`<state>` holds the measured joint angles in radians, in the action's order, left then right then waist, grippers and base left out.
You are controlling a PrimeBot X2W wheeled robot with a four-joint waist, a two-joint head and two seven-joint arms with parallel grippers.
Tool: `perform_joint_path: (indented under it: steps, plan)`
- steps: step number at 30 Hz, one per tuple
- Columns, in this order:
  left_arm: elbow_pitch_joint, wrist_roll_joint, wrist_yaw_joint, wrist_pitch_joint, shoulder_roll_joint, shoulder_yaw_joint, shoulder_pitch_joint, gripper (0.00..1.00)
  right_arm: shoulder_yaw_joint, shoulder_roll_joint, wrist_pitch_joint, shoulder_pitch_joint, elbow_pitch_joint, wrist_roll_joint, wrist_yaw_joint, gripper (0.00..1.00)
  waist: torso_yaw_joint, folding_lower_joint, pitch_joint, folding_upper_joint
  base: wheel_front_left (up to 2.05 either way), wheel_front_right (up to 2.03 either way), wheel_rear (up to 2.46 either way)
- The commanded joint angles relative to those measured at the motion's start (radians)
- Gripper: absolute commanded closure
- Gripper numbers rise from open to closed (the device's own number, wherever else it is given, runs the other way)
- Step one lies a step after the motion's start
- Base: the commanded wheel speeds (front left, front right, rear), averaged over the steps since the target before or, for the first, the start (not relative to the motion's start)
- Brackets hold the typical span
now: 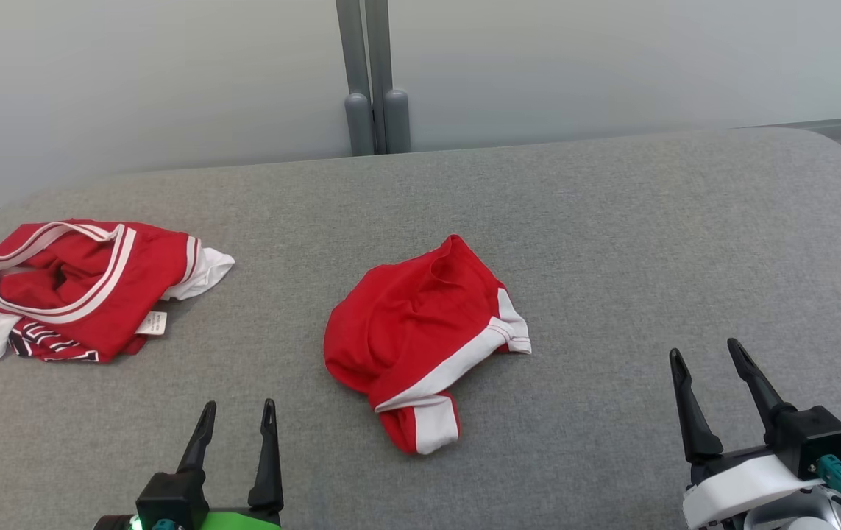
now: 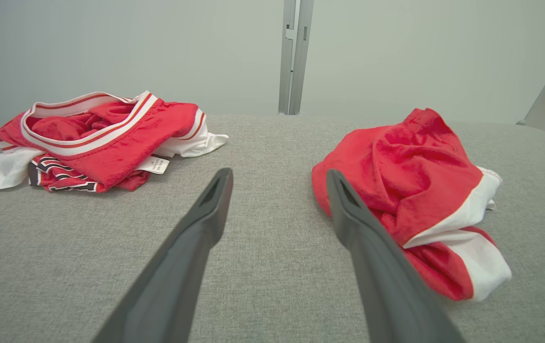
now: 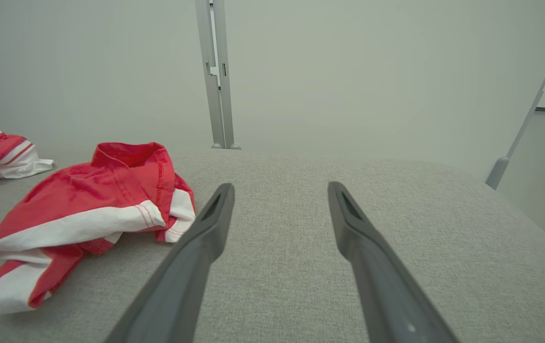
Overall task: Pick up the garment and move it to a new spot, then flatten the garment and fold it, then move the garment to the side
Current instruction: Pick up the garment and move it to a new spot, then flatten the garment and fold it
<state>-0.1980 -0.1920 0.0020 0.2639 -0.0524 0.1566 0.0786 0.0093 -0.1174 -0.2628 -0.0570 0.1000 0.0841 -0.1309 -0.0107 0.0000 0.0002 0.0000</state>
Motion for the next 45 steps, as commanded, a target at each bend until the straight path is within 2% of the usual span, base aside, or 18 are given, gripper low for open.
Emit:
perform_joint_path:
  steps: [1, 45]
  plan:
    - [0.003, 0.007, -0.007, 0.001, 0.001, -0.01, 0.017, 0.0, -0.003, 0.002, -0.003, -0.012, 0.006, -0.009, 0.0, 0.0, -0.003, 0.0, 0.001, 0.0, 0.0, 0.0, 0.0]
    - [-0.046, -0.018, -0.007, 0.001, 0.002, -0.028, -0.021, 0.0, 0.027, -0.022, -0.003, 0.021, 0.026, 0.005, 0.0, 0.0, 0.022, 0.0, 0.012, 0.0, 0.0, 0.0, 0.0]
